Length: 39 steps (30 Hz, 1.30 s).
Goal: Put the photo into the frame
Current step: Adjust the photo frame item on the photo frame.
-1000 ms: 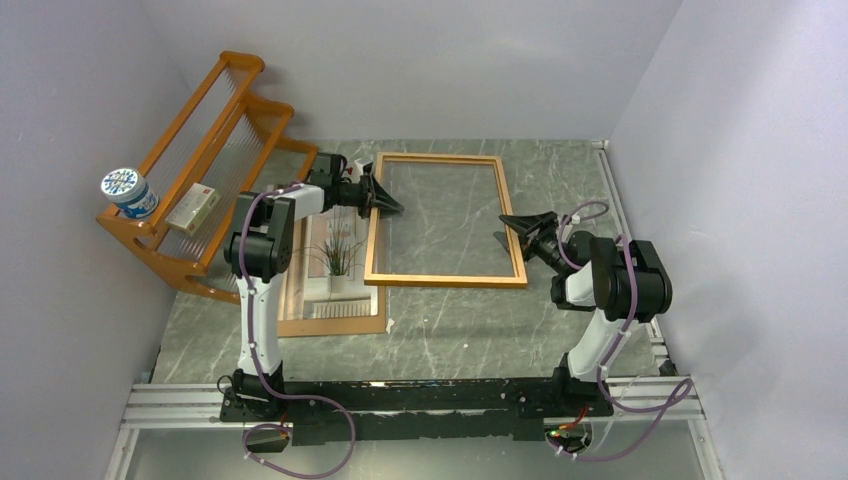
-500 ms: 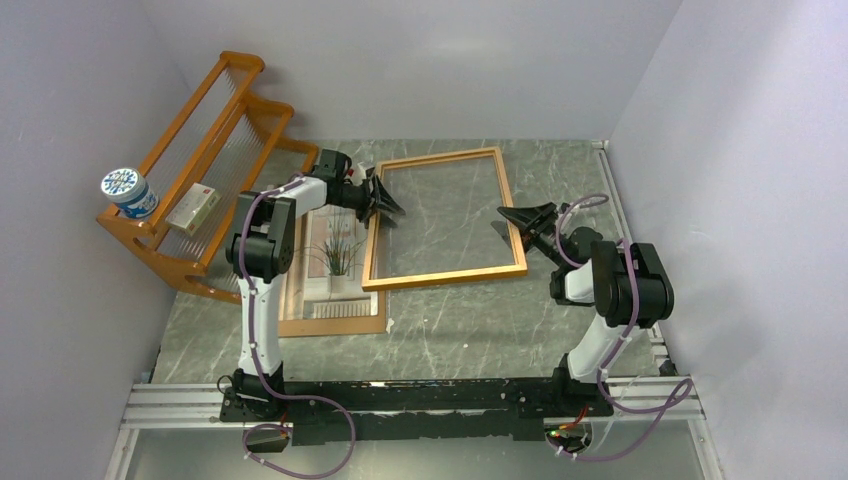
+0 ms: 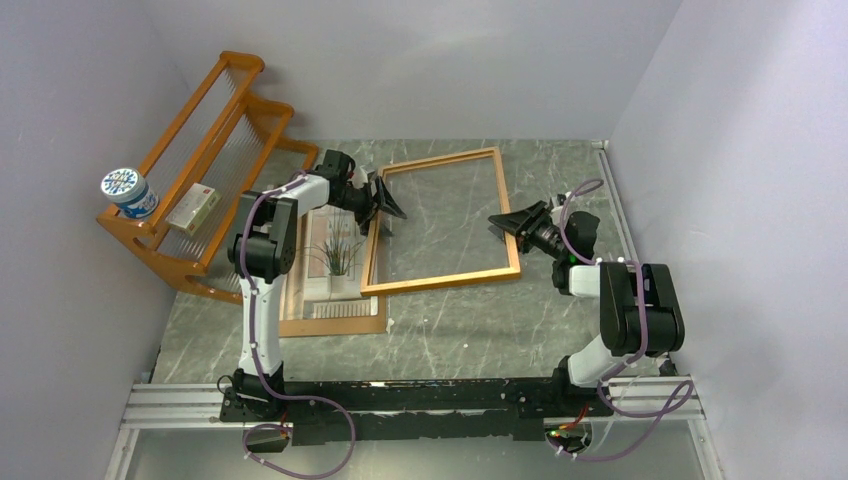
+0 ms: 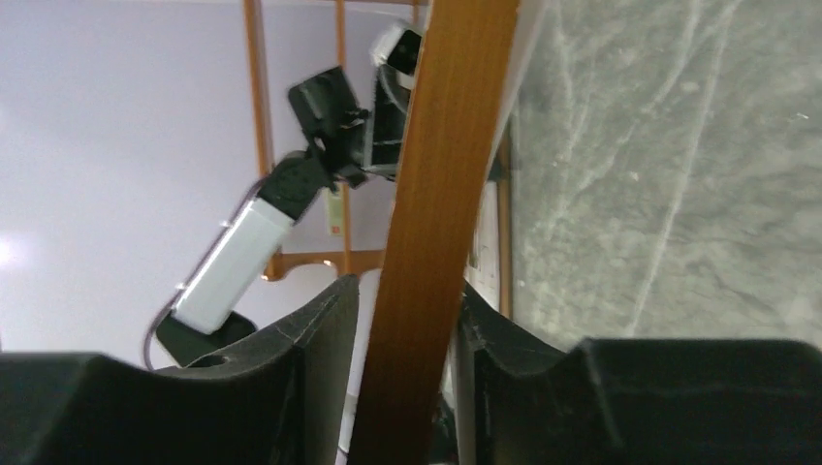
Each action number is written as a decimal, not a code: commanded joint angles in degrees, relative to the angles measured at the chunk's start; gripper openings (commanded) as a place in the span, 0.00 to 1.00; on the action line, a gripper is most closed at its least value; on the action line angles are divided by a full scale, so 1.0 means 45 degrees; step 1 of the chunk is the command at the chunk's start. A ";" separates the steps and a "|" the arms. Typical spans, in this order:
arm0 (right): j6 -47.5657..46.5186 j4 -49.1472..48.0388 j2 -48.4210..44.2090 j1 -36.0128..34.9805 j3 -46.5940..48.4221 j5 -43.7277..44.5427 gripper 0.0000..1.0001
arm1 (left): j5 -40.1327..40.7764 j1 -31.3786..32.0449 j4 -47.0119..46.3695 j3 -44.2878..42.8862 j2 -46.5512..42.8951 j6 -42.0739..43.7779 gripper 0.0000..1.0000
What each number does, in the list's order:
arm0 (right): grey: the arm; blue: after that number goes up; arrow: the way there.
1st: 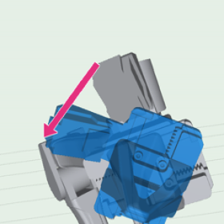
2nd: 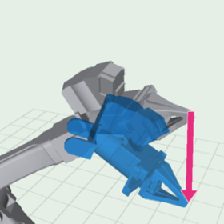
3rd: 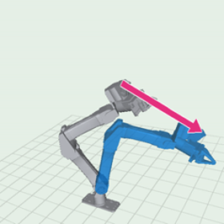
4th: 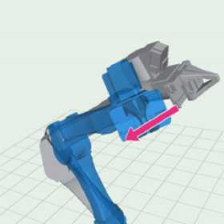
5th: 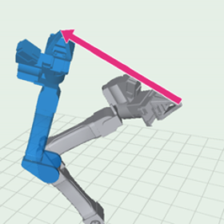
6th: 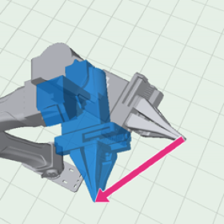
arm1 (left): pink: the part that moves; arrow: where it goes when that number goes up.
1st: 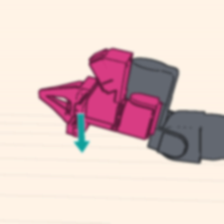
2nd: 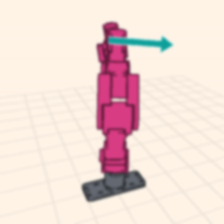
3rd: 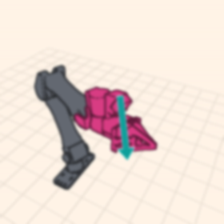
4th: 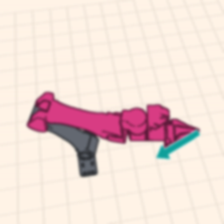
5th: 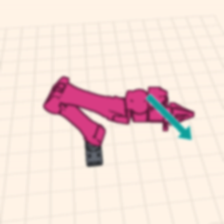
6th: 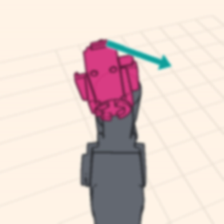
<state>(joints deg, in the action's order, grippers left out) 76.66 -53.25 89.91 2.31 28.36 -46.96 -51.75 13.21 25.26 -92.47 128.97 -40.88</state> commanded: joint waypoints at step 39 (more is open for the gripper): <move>-0.3697 0.3692 -0.1439 -0.0085 0.0801 -0.0064 0.22 | 0.4375 -0.0143 0.3704 -0.2160 -0.0992 0.2389 0.87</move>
<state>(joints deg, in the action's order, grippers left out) 61.45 -36.25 85.97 2.02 29.41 -46.78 -35.46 12.93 39.42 -99.79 128.62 -32.29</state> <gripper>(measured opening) 0.293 0.874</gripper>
